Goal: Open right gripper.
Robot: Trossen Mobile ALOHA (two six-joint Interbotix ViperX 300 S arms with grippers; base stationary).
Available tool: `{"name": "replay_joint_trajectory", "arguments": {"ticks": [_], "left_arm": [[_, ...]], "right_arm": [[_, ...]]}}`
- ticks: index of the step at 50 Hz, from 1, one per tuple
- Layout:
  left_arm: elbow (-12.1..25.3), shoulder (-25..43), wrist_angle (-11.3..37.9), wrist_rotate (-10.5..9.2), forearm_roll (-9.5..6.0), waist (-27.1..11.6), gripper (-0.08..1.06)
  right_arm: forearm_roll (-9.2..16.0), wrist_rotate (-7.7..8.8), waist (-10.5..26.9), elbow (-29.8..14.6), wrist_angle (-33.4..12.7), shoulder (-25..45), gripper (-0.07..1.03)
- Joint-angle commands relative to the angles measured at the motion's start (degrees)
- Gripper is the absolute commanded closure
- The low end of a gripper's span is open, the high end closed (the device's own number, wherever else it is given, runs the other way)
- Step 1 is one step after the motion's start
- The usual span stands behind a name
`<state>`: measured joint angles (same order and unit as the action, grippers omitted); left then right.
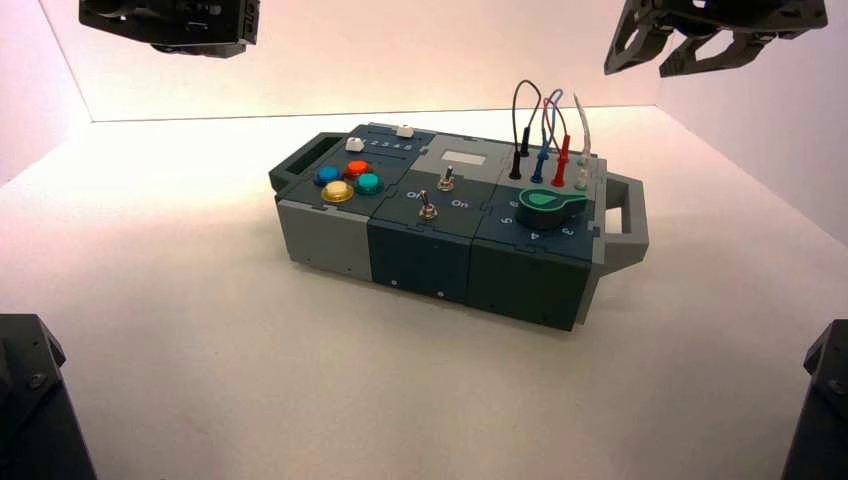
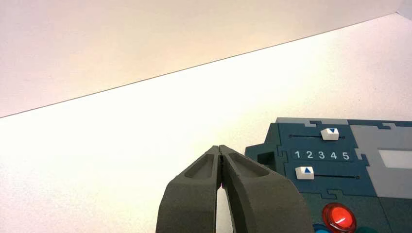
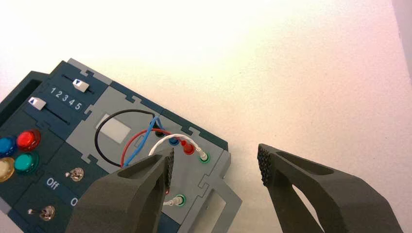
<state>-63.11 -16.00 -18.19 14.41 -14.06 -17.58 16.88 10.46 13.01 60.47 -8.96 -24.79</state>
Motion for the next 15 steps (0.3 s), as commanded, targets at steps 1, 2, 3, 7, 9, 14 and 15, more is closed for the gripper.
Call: {"name": "replay_joint_trajectory", "arguments": {"ticks": [1,2,3,7,9,14,15], "left_arm": [[1.4,-0.4,-0.6,0.18,0.09,0.2,1.01],[1.4,-0.4,-0.6,0.18,0.09,0.2,1.01],[1.4,-0.5,-0.6,0.09,0.09,0.2,1.01],[1.4,-0.4,-0.6,0.09,0.09,0.2,1.01],[1.5,-0.4,-0.6,0.09,0.09,0.2,1.01],[1.5,-0.5,-0.6,0.09,0.09,0.2,1.01],[1.5,-0.5,-0.6,0.09,0.09,0.2,1.01]], "right_arm": [[0.2,-0.18,0.2,-1.8,0.3,0.0,0.07],[0.2,-0.18,0.3,-1.8,0.3,0.0,0.07],[0.2,-0.18,0.3,-1.8,0.3,0.0,0.07],[0.2,-0.18,0.3,-1.8,0.3,0.0,0.07],[0.2,-0.18,0.3,-1.9,0.3,0.0,0.07],[0.1,-0.18,0.2,-1.9,0.3,-0.2,0.07],[0.2,-0.18,0.3,-1.8,0.3,-0.3,0.07]]}}
